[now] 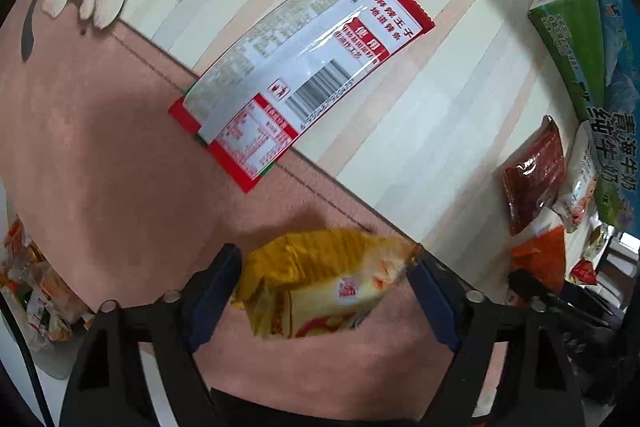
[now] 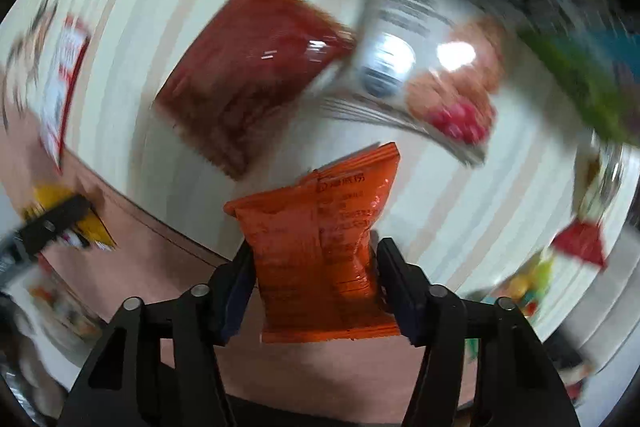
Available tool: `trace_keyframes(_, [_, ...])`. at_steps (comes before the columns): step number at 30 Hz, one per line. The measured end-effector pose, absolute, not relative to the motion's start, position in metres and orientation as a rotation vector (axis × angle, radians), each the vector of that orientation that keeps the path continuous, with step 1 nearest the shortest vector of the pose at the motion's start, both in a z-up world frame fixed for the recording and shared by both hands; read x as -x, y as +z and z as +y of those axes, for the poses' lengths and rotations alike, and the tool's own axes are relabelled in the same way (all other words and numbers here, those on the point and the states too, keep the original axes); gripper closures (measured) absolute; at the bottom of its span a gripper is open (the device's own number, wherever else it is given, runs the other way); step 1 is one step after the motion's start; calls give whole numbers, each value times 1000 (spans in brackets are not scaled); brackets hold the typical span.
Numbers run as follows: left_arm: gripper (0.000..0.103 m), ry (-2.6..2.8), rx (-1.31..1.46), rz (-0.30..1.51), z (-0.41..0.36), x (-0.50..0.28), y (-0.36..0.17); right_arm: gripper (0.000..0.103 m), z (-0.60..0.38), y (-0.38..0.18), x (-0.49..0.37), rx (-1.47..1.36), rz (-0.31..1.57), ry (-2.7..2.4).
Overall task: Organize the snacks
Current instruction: 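Grasp the small yellow packet with the left tool while the right tool grasps another orange packet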
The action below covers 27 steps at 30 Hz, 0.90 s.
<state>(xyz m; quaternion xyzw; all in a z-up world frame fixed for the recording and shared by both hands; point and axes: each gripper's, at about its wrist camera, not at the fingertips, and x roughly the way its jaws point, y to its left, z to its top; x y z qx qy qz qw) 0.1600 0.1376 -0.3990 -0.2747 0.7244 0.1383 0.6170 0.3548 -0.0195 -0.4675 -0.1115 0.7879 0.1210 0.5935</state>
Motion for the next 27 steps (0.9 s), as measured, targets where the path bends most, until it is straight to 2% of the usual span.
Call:
trace_keyframes(2, [36,299,603,1680,132,-165,-400,44,-36,-468,-358,134,1848,237])
trace_keyframes(5, [37,270,532,1678,118,-174,-400,43,-52,-469,-357,18,1851,198])
trace_keyframes(8, [37,230,465,1681,97,-184,-398,40,-63,-474,-353,-50,1872,184])
trace_keyframes(19, [38,121,296,1722,53,-222,-412,40,-77,-481,-338,-112,1892,149])
trace_keyframes(21, [46,135,272,1703,41,-221,-411,44,-85,-489,-328,-102,1878,146])
trace_keyframes(24, [50,131,269,1696,38,-223,-409,50,-95,-485,-317,-107,1839,138])
trace_keyframes(27, [52,126,253,1674,35,-212,-398,51,-101,-480,-310,-126,1821,131])
